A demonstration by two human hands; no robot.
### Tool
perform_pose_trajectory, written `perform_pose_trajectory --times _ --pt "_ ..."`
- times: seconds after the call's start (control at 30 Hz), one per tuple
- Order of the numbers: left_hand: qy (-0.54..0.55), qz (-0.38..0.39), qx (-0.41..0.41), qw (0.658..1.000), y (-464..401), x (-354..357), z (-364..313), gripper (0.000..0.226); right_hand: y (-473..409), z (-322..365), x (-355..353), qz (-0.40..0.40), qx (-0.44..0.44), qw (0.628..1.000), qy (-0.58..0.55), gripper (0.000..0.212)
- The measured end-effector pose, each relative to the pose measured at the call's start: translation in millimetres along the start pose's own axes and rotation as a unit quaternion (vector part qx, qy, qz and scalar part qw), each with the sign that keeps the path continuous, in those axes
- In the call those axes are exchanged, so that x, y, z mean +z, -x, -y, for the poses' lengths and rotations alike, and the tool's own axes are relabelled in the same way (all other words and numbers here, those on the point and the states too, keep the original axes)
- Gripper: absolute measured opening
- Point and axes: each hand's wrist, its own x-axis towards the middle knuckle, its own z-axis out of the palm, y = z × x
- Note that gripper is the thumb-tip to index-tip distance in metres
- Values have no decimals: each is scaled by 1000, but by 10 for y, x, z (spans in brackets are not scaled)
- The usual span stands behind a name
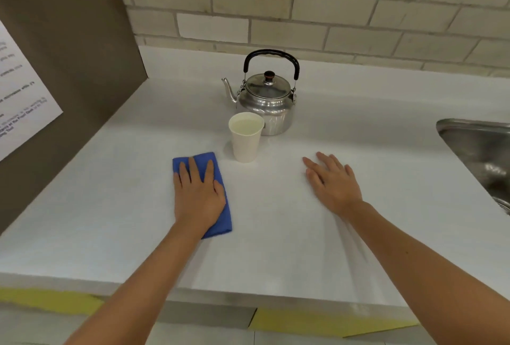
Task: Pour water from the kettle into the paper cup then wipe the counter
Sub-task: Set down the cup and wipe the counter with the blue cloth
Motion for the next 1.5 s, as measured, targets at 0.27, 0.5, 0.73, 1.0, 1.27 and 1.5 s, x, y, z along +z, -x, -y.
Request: perform_pose_trajectory --times 0.27,0.5,0.73,1.0,1.27,1.5 --pt "24 9 56 998 930 251 -1234 58 43 -191 -216 -7 -2 999 -34 43" --pt "21 51 88 995 -125 386 -1875 54 -32 -329 -271 20 -10 999 -44 43" --pt "46 57 101 992 -399 371 -1938 51 -90 -340 -291 6 4 994 -106 47" --pt "60 20 41 997 297 356 -1529 53 -56 -216 -233 13 10 999 -32 50" --pt "54 23 27 998 506 332 -1734 54 -99 -120 -186 3 22 1000 -14 51" --pt "47 -39 -72 996 605 79 -475 55 -78 86 -48 -6 43 999 -10 48"
